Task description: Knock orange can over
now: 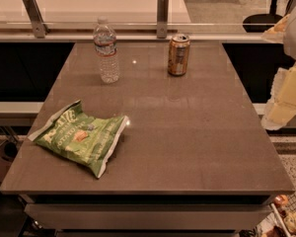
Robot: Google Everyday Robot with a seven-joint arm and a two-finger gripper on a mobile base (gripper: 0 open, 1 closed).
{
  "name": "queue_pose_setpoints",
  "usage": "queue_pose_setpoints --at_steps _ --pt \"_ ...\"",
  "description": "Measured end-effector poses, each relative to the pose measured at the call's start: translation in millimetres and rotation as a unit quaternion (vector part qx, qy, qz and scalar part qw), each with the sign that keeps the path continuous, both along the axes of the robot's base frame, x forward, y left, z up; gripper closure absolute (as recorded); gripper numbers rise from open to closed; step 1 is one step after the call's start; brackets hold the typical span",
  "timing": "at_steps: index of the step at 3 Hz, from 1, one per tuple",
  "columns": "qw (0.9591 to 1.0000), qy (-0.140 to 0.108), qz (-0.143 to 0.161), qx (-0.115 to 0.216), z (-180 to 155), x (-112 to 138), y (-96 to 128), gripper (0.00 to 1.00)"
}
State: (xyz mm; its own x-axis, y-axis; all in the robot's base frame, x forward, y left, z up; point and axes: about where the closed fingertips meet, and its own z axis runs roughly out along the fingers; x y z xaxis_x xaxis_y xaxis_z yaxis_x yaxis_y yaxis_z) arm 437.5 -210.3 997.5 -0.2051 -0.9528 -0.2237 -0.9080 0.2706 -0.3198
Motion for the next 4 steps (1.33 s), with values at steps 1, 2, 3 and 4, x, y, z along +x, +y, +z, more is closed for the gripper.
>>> queue_pose_setpoints --at_steps 1,2,3,4 --pt "1.0 0.0 0.0 0.0 0.1 0.0 0.0 0.0" --pt "0.9997 -0.021 0.001 0.014 12.9 15.4 -7.1 0.0" --pt "0.9957 -0.068 -0.003 0.062 29.6 52.3 -16.8 0.0" --pt "0.985 -0.111 -0.013 0.132 27.4 101.2 -9.7 0.0"
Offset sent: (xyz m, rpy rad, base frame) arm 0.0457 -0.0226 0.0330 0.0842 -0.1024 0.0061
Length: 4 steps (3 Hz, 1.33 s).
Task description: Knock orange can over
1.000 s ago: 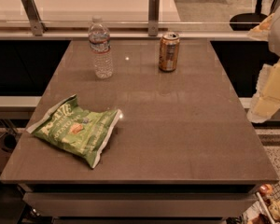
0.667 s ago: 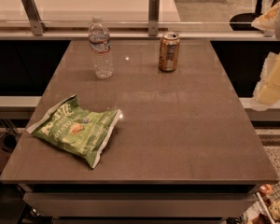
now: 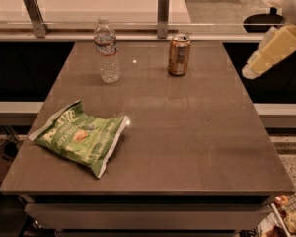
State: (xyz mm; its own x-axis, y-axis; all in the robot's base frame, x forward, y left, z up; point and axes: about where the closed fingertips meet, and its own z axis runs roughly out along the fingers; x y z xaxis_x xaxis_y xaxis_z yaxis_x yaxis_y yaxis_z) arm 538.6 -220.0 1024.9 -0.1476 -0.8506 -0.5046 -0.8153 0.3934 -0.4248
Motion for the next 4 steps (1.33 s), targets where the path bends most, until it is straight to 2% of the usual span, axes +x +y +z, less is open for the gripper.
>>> queue_pose_setpoints --at_steps 1,2,3,4 --pt "0.9963 -0.031 -0.001 0.08 -19.6 38.5 13.5 0.0" --pt "0.9868 -0.049 0.005 0.154 -41.7 70.7 30.3 0.0" --pt "0.9787 -0.056 0.001 0.198 -56.9 91.4 32.7 0.0" --pt "0.9778 -0.056 0.001 0.202 -59.3 93.8 33.4 0.0"
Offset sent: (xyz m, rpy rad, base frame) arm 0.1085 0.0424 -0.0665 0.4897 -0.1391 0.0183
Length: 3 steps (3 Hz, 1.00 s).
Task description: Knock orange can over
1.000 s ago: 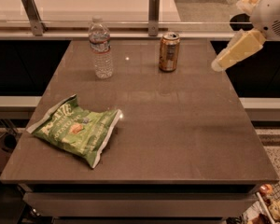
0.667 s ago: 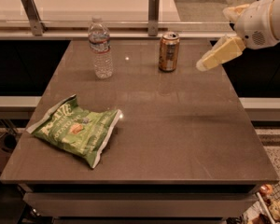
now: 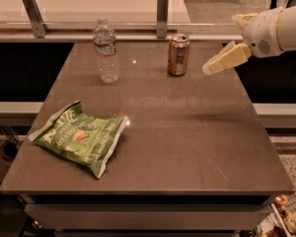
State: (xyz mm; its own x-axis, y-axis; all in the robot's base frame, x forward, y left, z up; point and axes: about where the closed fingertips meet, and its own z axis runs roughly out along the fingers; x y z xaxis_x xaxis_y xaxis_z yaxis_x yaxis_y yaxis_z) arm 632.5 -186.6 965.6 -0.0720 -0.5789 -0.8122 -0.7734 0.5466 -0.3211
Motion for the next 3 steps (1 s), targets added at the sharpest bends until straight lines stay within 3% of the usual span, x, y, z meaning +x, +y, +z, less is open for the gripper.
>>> queue_pose_setpoints --at_steps 1,3 --pt "0.9999 0.003 0.004 0.016 -4.2 10.2 2.2 0.0" --pt "0.9968 0.001 0.005 0.079 -7.5 41.7 18.3 0.0"
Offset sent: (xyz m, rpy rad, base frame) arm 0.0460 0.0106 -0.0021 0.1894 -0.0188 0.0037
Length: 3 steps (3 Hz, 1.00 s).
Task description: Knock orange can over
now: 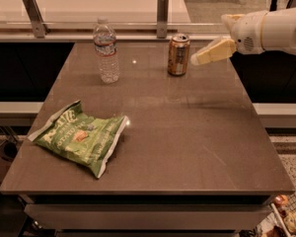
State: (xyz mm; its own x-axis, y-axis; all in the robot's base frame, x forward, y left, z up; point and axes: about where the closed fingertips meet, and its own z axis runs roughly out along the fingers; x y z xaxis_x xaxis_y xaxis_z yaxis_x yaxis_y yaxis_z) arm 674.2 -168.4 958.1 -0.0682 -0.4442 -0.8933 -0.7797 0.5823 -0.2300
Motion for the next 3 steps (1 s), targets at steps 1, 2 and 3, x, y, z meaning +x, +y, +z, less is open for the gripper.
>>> queue_pose_setpoints --at_steps 1,2,3 --pt "0.9997 0.005 0.005 0.023 -10.6 11.1 11.9 0.0" --pt "0.9987 0.014 0.009 0.047 -30.7 19.4 22.3 0.0" --pt "0.9973 0.014 0.015 0.071 -46.4 29.1 30.3 0.0"
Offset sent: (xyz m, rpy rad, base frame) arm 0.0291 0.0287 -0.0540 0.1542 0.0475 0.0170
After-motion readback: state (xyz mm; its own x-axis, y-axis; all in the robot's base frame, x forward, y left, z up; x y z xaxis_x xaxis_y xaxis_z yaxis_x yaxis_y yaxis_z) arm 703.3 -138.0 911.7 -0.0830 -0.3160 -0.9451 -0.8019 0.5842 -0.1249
